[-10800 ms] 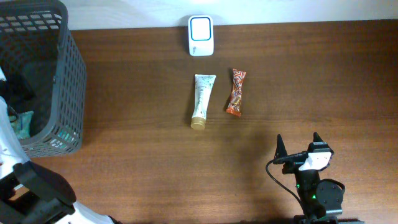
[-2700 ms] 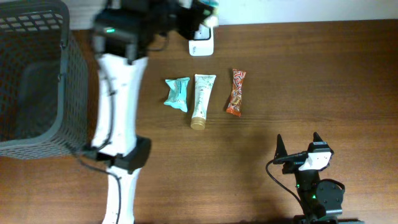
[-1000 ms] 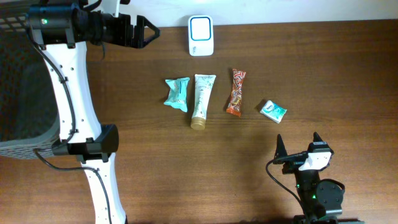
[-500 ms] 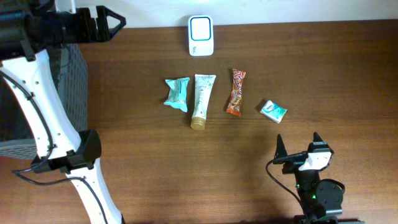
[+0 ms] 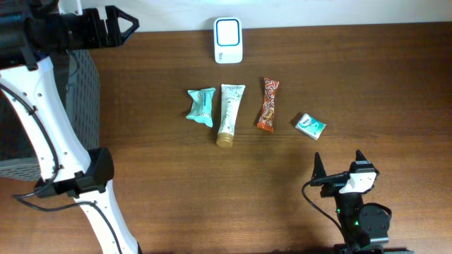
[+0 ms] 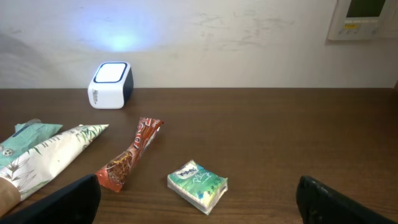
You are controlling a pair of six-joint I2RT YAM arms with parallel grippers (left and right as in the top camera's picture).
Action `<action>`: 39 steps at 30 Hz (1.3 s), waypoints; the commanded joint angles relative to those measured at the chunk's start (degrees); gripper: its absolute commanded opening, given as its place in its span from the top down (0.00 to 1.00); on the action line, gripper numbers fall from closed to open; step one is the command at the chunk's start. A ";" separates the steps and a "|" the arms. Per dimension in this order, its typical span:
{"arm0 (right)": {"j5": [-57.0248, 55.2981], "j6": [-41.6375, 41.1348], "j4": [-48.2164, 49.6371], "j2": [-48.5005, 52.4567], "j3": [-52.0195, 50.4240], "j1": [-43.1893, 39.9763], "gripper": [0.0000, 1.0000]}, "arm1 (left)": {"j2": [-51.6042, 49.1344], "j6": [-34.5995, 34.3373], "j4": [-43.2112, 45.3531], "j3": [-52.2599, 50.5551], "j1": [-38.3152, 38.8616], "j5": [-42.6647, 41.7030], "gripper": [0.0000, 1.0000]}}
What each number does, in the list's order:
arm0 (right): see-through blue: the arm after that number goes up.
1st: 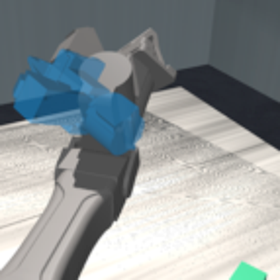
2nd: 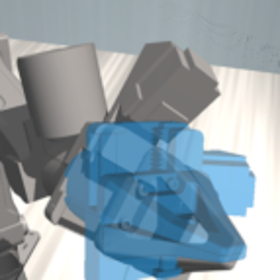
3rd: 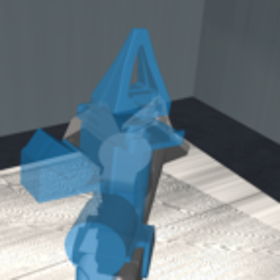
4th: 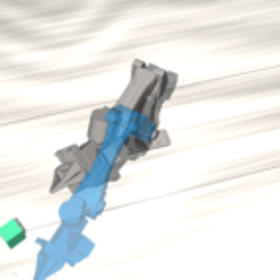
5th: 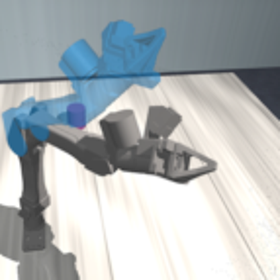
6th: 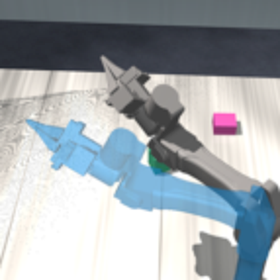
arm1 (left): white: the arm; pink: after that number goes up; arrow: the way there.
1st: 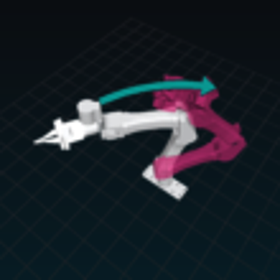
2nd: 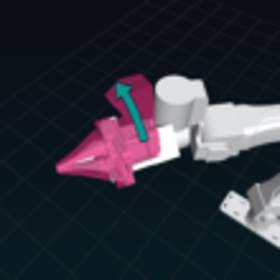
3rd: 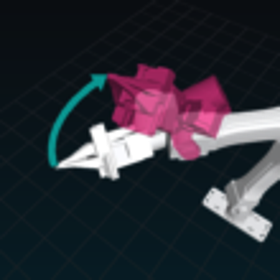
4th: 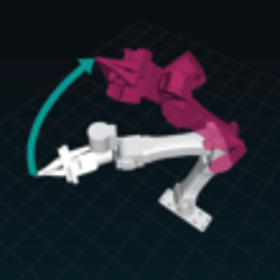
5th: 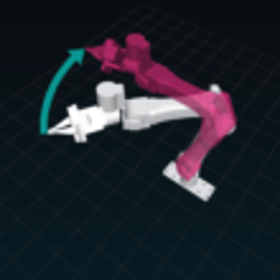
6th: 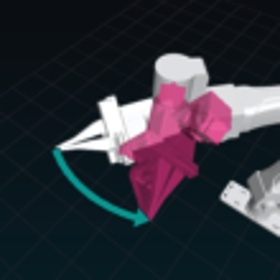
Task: Scan the item barcode
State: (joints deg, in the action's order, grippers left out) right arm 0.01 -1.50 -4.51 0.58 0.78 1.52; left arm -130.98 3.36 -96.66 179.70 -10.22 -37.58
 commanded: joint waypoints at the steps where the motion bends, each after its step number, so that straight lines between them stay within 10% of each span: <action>1: -0.28 -0.46 -0.15 -0.37 -0.46 -0.31 0.01 | 4.76 -0.61 -0.07 -1.99 -0.50 4.20 0.01; 39: -0.28 -0.46 -0.15 -0.37 -0.46 -0.31 0.01 | 10.01 -4.07 0.11 -13.92 -2.80 27.61 0.01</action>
State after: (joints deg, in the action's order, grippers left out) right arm 0.03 -1.52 -4.49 0.58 0.78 1.52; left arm -123.00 0.10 -96.64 165.95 -11.84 -11.25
